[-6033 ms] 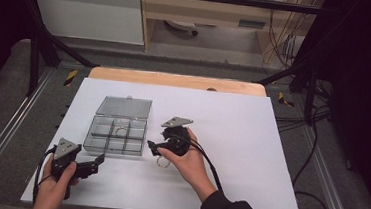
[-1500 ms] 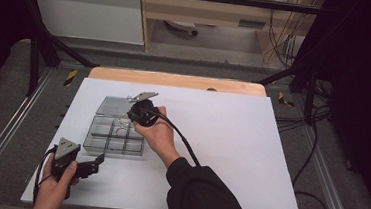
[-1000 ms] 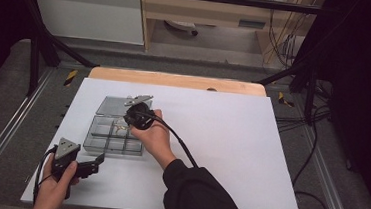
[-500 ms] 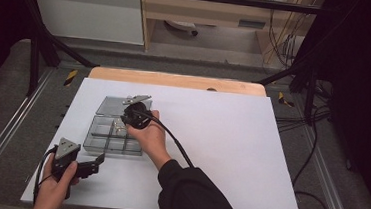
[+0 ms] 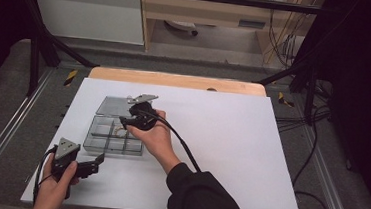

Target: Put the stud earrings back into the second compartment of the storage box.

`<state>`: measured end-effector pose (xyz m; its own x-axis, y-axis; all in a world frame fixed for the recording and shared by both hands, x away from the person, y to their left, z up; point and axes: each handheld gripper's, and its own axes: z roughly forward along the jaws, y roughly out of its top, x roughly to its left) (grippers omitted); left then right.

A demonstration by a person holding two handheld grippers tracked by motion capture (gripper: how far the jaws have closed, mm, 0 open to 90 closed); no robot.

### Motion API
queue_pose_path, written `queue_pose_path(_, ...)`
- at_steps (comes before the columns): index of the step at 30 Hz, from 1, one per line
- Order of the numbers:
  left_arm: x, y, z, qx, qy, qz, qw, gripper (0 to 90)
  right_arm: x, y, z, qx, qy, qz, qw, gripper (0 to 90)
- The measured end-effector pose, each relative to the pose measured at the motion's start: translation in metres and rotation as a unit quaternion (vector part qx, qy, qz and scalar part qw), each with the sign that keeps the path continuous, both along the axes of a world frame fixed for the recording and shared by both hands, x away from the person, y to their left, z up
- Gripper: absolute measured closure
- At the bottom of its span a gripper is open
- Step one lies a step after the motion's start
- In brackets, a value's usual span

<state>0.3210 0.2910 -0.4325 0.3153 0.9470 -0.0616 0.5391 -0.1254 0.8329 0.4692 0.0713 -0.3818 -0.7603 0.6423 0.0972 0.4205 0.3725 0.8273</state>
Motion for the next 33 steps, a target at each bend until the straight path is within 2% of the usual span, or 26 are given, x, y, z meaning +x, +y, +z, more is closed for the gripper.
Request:
queue_pose_path(3, -0.001, 0.001, 0.002, -0.004, -0.008, 0.004, 1.0, 7.4, -0.003, -0.009, 0.005, 0.005, -0.003, -0.011, 0.9999, 27.9)
queue_pose_path(6, -0.001, 0.002, 0.002, -0.004, -0.009, 0.006, 0.9999, 7.4, -0.006, -0.019, 0.009, 0.011, -0.005, -0.02, 0.9997, 18.0)
queue_pose_path(10, -0.001, 0.0, 0.001, -0.001, -0.006, 0.003, 1.0, 7.4, -0.011, -0.034, 0.014, 0.018, -0.003, -0.027, 0.9995, 10.2)
queue_pose_path(12, -0.002, 0.0, 0.001, 0.0, -0.006, 0.001, 1.0, 7.4, -0.014, -0.043, 0.016, 0.023, 0.0, -0.026, 0.9994, 8.2)
queue_pose_path(17, -0.003, 0.0, 0.001, -0.002, -0.005, 0.0, 1.0, 7.4, -0.022, -0.064, 0.02, 0.033, -0.011, -0.024, 0.9991, 5.9)
queue_pose_path(20, -0.003, -0.001, 0.001, -0.007, -0.004, -0.001, 1.0, 7.3, -0.027, -0.078, 0.022, 0.028, -0.02, -0.025, 0.9991, 5.9)
queue_pose_path(27, -0.006, -0.003, 0.002, -0.011, -0.008, -0.005, 0.9999, 7.3, -0.039, -0.119, 0.025, 0.033, -0.032, -0.042, 0.9981, 5.5)
queue_pose_path(33, -0.008, -0.003, 0.002, -0.009, -0.003, -0.003, 1.0, 7.3, -0.05, -0.156, 0.024, 0.035, -0.036, -0.062, 0.9968, 6.3)
